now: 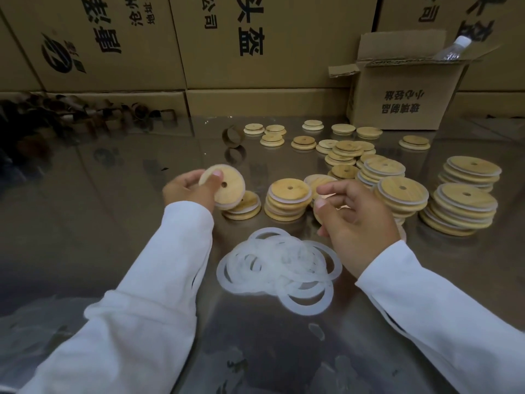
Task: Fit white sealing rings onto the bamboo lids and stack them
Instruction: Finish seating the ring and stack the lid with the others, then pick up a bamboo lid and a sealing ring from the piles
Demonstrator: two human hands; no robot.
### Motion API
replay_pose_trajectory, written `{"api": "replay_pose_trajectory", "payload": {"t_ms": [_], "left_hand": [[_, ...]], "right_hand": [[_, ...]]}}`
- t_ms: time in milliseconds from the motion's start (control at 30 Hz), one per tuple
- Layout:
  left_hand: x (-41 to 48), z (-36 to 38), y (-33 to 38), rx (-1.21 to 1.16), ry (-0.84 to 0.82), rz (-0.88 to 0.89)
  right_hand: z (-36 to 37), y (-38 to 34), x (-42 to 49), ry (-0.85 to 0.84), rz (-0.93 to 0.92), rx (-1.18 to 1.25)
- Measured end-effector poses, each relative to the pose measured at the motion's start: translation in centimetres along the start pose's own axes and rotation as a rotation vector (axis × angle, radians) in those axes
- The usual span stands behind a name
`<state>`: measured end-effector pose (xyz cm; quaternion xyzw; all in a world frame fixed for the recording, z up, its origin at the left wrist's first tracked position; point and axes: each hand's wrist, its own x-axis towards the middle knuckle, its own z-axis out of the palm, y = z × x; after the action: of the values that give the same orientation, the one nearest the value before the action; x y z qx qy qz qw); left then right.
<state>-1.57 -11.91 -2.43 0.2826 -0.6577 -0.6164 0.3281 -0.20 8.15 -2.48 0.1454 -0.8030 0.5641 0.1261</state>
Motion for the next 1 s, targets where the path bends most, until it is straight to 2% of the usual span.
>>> {"api": "replay_pose_trajectory", "payload": {"t_ms": [400, 533, 633, 700, 800, 900, 1000], "left_hand": [[1.4, 1.8, -2.2, 0.279, -0.159, 0.040], [1.7, 2.4, -2.4, 0.370, -0.139, 0.079], [1.7, 2.7, -1.9, 0.274, -0.088, 0.124], [1.3, 2.7, -1.6, 0.192, -0.067, 0.197], [0.7, 2.8, -1.1, 0.133, -0.075, 0.256], [0.4, 2.9, -0.9, 0.093, -0.098, 0.286], [0.3, 3.0, -1.0, 0.096, -0.128, 0.323]], "right_hand": [[-0.4, 0.1, 0.6, 0.050, 0.031, 0.046], [-1.8, -0.3, 3.0, 0.157, 0.080, 0.108], [-3.6, -0.5, 6.4, 0.219, 0.163, 0.097], [-4.8, 0.0, 9.0, 0.250, 0.206, -0.092], [-6.2, 1.1, 12.1, 0.222, 0.256, -0.578], [-6.4, 2.0, 14.3, 0.157, 0.305, -0.724], [-5.3, 2.5, 15.9, -0.008, 0.271, -0.856]]}}
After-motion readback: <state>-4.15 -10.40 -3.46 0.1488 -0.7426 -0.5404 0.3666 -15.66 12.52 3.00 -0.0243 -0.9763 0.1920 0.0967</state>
